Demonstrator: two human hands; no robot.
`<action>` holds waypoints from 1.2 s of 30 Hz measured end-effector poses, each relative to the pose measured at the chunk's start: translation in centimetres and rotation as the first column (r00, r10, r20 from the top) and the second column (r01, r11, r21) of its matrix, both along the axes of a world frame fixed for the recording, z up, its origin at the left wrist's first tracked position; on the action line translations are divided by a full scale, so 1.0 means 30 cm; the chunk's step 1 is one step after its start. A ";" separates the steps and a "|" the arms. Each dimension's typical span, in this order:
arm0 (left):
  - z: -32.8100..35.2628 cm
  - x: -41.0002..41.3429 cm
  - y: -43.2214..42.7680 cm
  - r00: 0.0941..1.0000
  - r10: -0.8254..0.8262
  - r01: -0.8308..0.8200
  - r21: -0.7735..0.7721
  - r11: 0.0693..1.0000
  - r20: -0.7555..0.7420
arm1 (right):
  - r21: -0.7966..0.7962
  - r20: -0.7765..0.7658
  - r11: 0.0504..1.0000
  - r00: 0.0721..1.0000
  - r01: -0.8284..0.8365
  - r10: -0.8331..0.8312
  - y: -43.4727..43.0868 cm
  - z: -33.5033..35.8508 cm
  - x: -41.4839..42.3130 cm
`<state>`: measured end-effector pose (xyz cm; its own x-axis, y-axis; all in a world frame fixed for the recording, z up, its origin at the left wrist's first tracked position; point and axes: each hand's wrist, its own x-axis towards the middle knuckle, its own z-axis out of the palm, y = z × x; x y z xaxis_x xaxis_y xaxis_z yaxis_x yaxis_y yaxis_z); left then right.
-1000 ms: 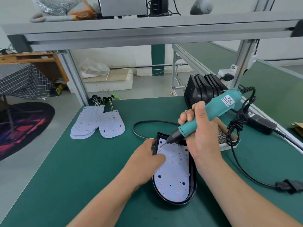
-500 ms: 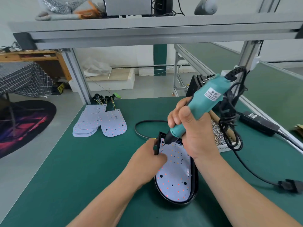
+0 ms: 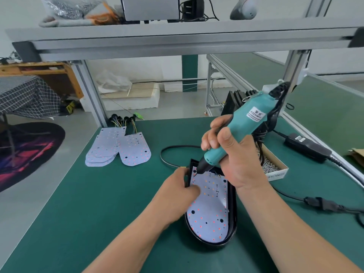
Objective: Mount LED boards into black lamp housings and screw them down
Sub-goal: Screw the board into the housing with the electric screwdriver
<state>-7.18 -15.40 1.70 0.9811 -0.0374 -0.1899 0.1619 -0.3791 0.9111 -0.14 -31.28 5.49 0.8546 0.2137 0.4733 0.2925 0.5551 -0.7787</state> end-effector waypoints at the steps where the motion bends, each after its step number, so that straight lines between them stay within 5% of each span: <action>1: 0.000 -0.001 -0.001 1.000 -0.005 0.005 0.011 1.000 0.002 | 0.003 0.001 1.000 1.000 0.006 -0.006 -0.004 0.000 -0.006; 7: 0.020 -0.015 0.000 1.000 -0.018 0.018 0.076 0.997 0.003 | -0.017 0.050 1.000 0.999 0.021 -0.020 -0.020 0.042 -0.033; 12: 0.034 -0.016 0.011 0.999 0.037 -0.038 0.109 0.993 0.008 | 0.183 -0.005 0.980 0.997 0.073 -0.074 -0.068 0.060 -0.041; 16: 0.044 -0.030 0.012 0.954 0.023 -0.131 0.345 0.930 0.299 | 0.333 -0.168 0.920 0.973 0.206 -0.158 -0.143 0.053 -0.040; 20: 0.110 -0.048 -0.031 0.699 -0.397 -0.054 0.598 0.800 0.595 | 0.433 -0.255 0.853 0.948 0.290 -0.193 -0.218 0.052 -0.025; 23: 0.122 -0.050 -0.095 0.591 -0.683 0.046 0.827 0.560 0.430 | 0.463 -0.318 0.812 0.922 0.355 -0.222 -0.258 0.021 -0.014; 27: 0.081 -0.043 -0.160 0.664 -0.730 0.128 0.937 0.325 0.162 | 0.475 -0.369 0.788 0.901 0.392 -0.226 -0.286 -0.021 -0.003; 32: 0.067 -0.041 -0.191 0.740 -0.664 0.147 0.940 0.309 0.103 | 0.479 -0.380 0.784 0.898 0.395 -0.220 -0.283 -0.029 0.011; 36: 0.060 -0.050 -0.196 0.799 -0.591 0.166 0.903 0.397 0.113 | 0.454 -0.374 0.802 0.900 0.388 -0.224 -0.272 -0.036 0.009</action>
